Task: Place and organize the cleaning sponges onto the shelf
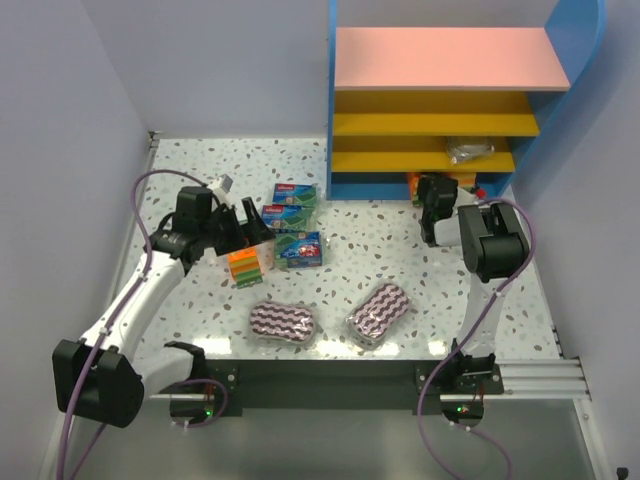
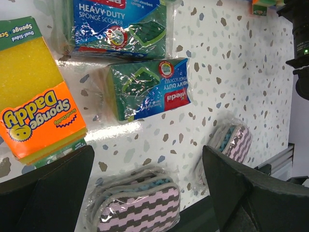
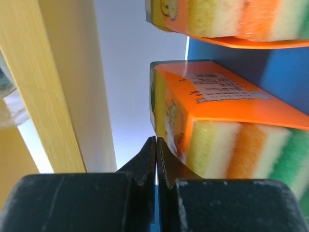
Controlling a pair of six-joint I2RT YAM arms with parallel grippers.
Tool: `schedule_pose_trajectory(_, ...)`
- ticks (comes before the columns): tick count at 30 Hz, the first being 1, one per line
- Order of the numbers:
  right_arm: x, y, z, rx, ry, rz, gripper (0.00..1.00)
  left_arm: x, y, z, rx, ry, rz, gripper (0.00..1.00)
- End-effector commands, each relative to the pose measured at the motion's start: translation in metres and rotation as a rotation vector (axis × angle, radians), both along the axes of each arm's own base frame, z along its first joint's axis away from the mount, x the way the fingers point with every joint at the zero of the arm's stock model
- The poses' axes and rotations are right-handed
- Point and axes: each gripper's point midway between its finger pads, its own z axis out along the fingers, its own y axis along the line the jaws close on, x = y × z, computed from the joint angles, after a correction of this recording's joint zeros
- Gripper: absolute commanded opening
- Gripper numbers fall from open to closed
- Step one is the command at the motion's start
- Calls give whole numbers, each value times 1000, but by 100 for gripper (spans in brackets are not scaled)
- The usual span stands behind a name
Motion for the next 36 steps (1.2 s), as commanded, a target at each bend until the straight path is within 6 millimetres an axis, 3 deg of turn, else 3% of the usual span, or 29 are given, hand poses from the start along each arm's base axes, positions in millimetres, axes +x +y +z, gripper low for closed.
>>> schedule_pose_trajectory(1, -8, -3, 35, 10, -135, 5, 0, 9, -4, 15, 4, -59, -28, 100)
schedule_pose_trajectory(10, -43, -3, 45, -33, -143, 41, 0, 7, -7, 11, -5, -60, -53, 100)
schedule_pose_trajectory(14, -61, -6, 34, -57, -97, 43, 0, 8, -8, 9, -11, -61, -58, 100)
schedule_pose_trajectory(18, -67, 1, 20, -59, -37, 88, 0, 9, -9, 9, -14, -63, -63, 100)
schedule_pose_trajectory(25, -60, 5, 4, -63, 17, 109, 0, 11, -10, 8, -12, -61, -65, 100)
schedule_pose_trajectory(36, -16, 10, -3, -50, 21, 121, 0, 15, -9, 5, -5, -50, -59, 100)
